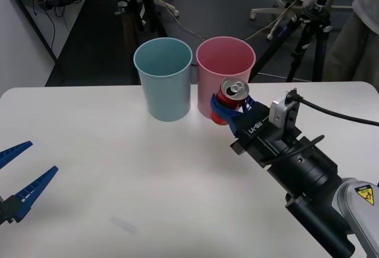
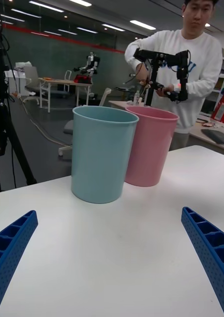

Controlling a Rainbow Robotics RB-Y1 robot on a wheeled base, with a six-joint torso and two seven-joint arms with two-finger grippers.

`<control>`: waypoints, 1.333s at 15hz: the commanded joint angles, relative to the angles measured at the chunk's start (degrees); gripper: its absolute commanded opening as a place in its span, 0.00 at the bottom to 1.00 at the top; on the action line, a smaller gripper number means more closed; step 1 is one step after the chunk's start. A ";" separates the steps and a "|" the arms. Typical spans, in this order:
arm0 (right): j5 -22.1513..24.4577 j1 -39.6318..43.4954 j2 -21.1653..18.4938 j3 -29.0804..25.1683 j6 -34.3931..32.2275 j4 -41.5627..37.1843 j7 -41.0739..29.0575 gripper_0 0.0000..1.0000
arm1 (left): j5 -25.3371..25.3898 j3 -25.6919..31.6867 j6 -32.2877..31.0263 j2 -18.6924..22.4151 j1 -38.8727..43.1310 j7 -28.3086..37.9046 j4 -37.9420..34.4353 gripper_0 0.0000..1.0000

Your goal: Grasp the object on the table and drop it into the matching bin: aluminum can to the light blue bin, PET bottle to the pink bin.

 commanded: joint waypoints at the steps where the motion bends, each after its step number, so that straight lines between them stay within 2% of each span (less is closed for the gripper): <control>1: 6.09 -4.75 0.00 1.67 3.81 -0.23 -7.00 0.00 | 0.00 0.00 0.00 0.00 0.00 0.00 0.00 1.00; 4: 11.10 -10.72 0.09 4.04 8.11 2.67 -13.77 0.00 | 0.00 0.00 0.00 0.00 0.00 0.00 0.00 1.00; 5: 11.37 -13.89 0.18 4.84 9.69 4.78 -14.74 0.00 | 0.00 0.00 0.00 0.00 0.00 0.00 0.00 1.00; 11: 11.81 -27.60 4.75 5.27 12.68 17.87 -15.00 0.00 | 0.00 0.00 0.00 0.00 0.00 0.00 0.00 1.00; 16: 13.21 -38.85 9.05 5.54 16.90 33.16 -14.47 0.00 | 0.00 0.00 0.00 0.00 0.00 0.00 0.00 1.00; 20: 13.04 -46.93 10.11 9.05 22.88 43.45 -15.00 0.00 | 0.00 0.00 0.00 0.00 0.00 0.00 0.00 1.00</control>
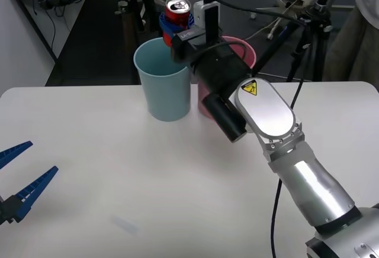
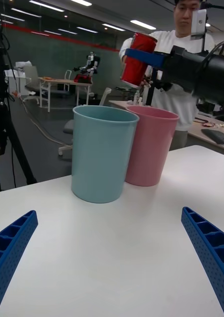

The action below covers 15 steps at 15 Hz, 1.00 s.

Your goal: Grasp the object on the table and drop it into the matching bin: aluminum can to the light blue bin, PET bottle to the pink bin.

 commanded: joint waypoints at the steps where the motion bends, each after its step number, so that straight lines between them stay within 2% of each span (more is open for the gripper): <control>1: -0.53 -4.70 0.24 2.47 3.80 5.94 -0.53 0.00 | 0.00 0.00 0.00 0.00 0.00 0.00 0.00 1.00; 7: -0.79 -9.62 1.99 2.47 4.86 14.11 -0.62 0.00 | 0.00 0.00 0.00 0.00 0.00 0.00 0.00 1.00; 13: -1.23 -9.62 2.17 2.47 4.86 14.20 -0.71 0.01 | 0.00 0.00 0.00 0.00 0.00 0.00 0.00 1.00; 14: -1.41 -9.62 2.17 2.47 5.03 14.20 -0.80 0.85 | 0.00 0.00 0.00 0.00 0.00 0.00 0.00 1.00; 15: -1.41 -9.62 2.17 2.47 5.47 14.20 -0.71 1.00 | 0.00 0.00 0.00 0.00 0.00 0.00 0.00 1.00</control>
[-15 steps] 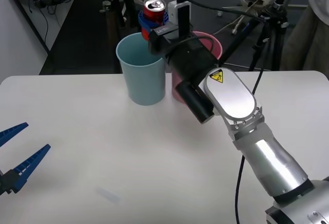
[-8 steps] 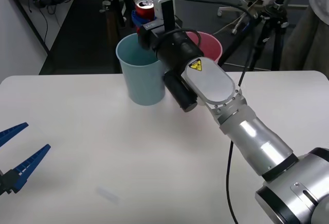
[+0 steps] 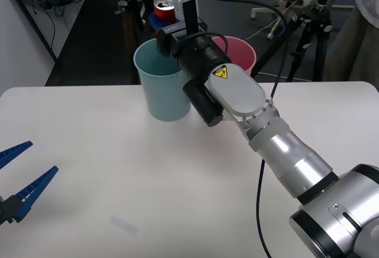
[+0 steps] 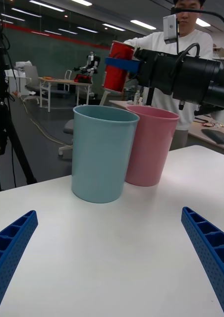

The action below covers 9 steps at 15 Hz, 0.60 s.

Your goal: Grasp the object on the table and drop it into the matching bin: aluminum can to the light blue bin, PET bottle to the pink bin.

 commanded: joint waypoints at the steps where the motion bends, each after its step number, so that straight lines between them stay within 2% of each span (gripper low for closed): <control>1: -0.15 0.02 0.00 -0.01 0.56 0.00 0.10 1.00 | 0.00 0.00 0.00 0.00 0.00 0.00 0.00 1.00; 9: -0.15 0.02 0.00 -0.01 0.56 0.00 0.10 1.00 | 0.00 0.00 0.00 0.00 0.00 0.00 0.00 1.00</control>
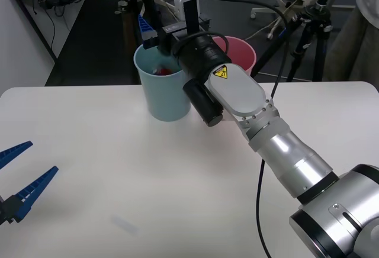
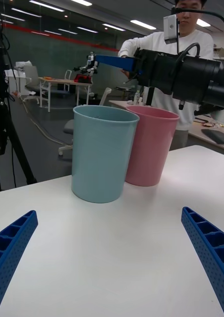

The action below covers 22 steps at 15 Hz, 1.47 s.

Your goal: Grasp the object on the table and drop it into the matching bin: aluminum can to the light blue bin, PET bottle to the pink bin.

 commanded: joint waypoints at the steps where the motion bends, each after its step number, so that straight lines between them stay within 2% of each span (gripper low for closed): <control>1: -0.01 0.01 0.00 -0.01 -0.01 0.00 0.07 1.00 | 0.00 0.00 0.00 0.00 0.00 0.00 0.00 1.00; 5: -0.27 0.80 -0.97 -0.01 -0.01 -1.94 -0.10 1.00 | 0.00 0.00 0.00 0.00 0.00 0.00 0.00 1.00; 8: -0.54 7.13 -3.78 -0.01 -0.27 -11.43 -0.10 1.00 | 0.00 0.00 0.00 0.00 0.00 0.00 0.00 1.00; 11: -0.71 16.01 -8.35 -0.01 -2.03 -23.12 -0.28 1.00 | 0.00 0.00 0.00 0.00 0.00 0.00 0.00 1.00; 16: -3.35 31.56 -19.69 -1.76 -5.37 -40.96 -1.95 1.00 | 0.00 0.00 0.00 0.00 0.00 0.00 0.00 1.00; 18: -6.07 39.56 -22.50 -7.92 -12.58 -45.62 -2.04 1.00 | 0.00 0.00 0.00 0.00 0.00 0.00 0.00 1.00; 20: -6.51 45.80 -22.59 -14.86 -20.22 -47.82 -1.69 1.00 | 0.00 0.00 0.00 0.00 0.00 0.00 0.00 1.00; 22: -9.15 52.31 -22.50 -23.39 -30.15 -49.31 -0.81 1.00 | 0.00 0.00 0.00 0.00 0.00 0.00 0.00 1.00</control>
